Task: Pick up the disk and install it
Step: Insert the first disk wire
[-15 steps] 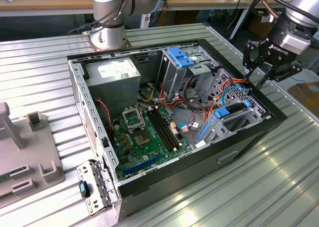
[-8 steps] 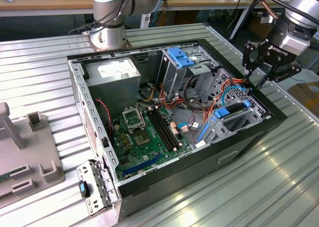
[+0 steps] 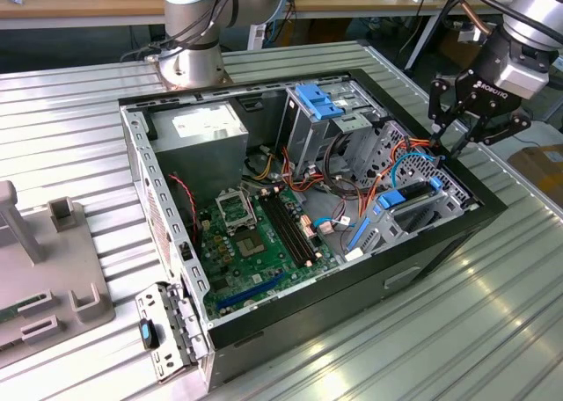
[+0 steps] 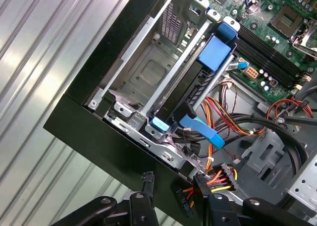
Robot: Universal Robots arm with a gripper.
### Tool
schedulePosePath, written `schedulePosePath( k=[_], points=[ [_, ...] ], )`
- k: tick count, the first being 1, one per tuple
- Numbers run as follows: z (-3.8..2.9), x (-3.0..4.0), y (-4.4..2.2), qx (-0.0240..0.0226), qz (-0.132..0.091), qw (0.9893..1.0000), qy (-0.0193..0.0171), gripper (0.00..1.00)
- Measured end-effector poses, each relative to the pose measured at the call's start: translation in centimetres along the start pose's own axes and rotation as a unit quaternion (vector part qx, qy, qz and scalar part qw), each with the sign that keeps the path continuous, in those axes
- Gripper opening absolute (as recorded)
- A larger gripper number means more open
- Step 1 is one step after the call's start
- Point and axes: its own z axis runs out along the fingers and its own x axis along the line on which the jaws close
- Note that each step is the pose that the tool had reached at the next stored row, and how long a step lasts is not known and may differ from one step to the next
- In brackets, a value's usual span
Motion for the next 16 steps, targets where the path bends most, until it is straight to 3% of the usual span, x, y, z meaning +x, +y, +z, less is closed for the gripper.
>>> schedulePosePath(
  k=[3, 12, 16],
  points=[
    [0.0, 0.0, 0.0, 0.0, -0.001, 1.0, 0.0, 0.29],
    [-0.21, 0.0, 0.0, -0.0001, -0.013, 0.9999, -0.0002, 0.29],
    [-0.22, -0.01, 0.0, -0.0016, -0.044, 0.999, 0.0009, 0.29]
  ],
)
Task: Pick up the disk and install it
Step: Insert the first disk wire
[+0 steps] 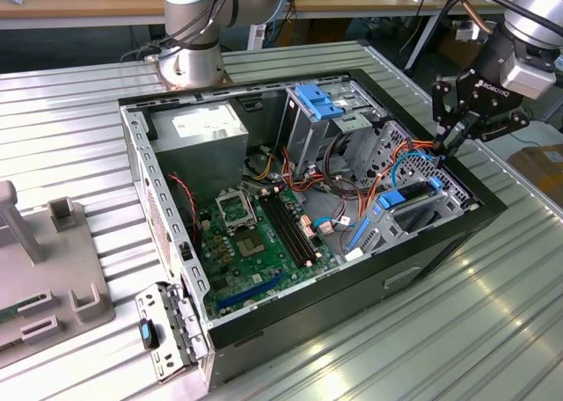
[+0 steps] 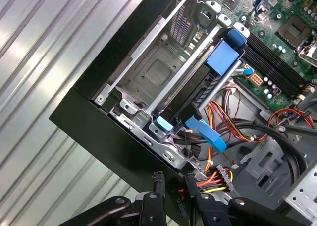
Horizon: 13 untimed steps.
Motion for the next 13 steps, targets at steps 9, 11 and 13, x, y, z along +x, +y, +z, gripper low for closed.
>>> schedulePosePath(
  k=[9, 11, 13],
  points=[
    [0.05, -0.01, 0.01, -0.003, -0.015, 0.9999, 0.0033, 0.29],
    [0.05, -0.01, 0.01, -0.003, -0.015, 0.9999, 0.0033, 0.29],
    [0.05, -0.01, 0.01, -0.003, -0.015, 0.9999, 0.0033, 0.28]
  ],
)
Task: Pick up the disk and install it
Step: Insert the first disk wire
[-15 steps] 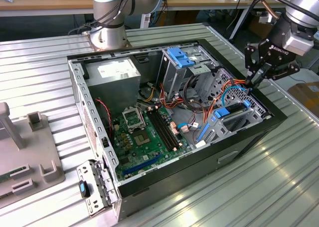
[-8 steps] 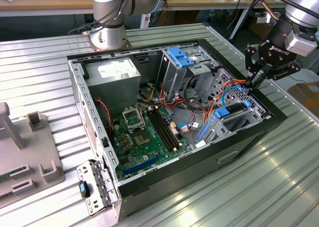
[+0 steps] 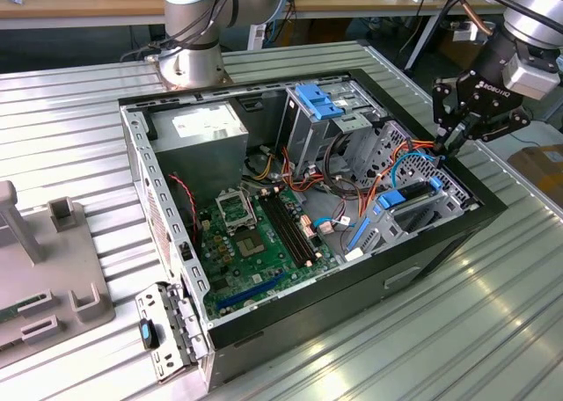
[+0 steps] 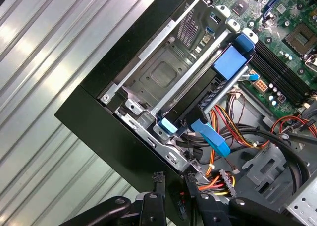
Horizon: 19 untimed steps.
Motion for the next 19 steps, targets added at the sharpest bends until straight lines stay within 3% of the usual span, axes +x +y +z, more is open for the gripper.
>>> schedulePosePath(
  k=[1, 4, 14, 19],
  points=[
    [0.0, 0.0, 0.0, 0.0, 0.0, 1.0, 0.0, 0.21],
    [0.0, 0.0, 0.0, 0.0, 0.0, 1.0, 0.0001, 0.17],
    [0.0, 0.0, 0.0, 0.0001, 0.0, 1.0, -0.0001, 0.16],
    [-0.76, 0.0, 0.0, 0.0005, 0.0, 1.0, 0.0003, 0.16]
  ],
)
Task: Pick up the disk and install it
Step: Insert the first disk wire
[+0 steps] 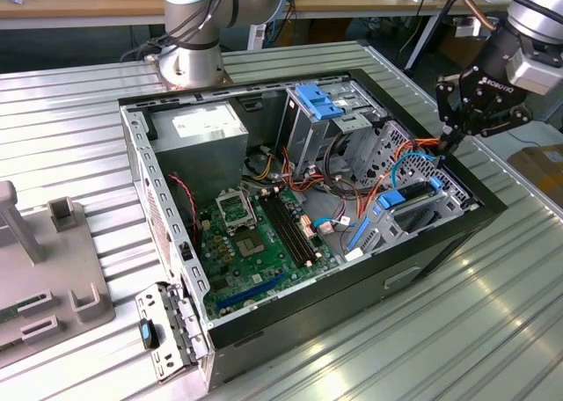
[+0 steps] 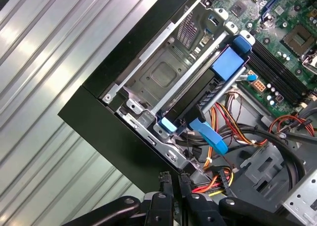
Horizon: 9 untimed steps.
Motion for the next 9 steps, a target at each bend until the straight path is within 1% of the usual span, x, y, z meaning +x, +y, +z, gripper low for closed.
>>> schedulePosePath(
  k=[2, 4, 7, 9],
  points=[
    [-0.23, -0.04, 0.04, 0.001, 0.0, 1.0, 0.0009, 0.16],
    [-0.36, -0.16, 0.18, 0.0032, 0.0, 1.0, 0.0029, 0.16],
    [-0.43, -0.53, 0.6, 0.0065, 0.0, 1.0, 0.0058, 0.16],
    [-0.6, -0.74, 0.84, 0.0087, 0.0, 0.9999, 0.0079, 0.16]
  ],
)
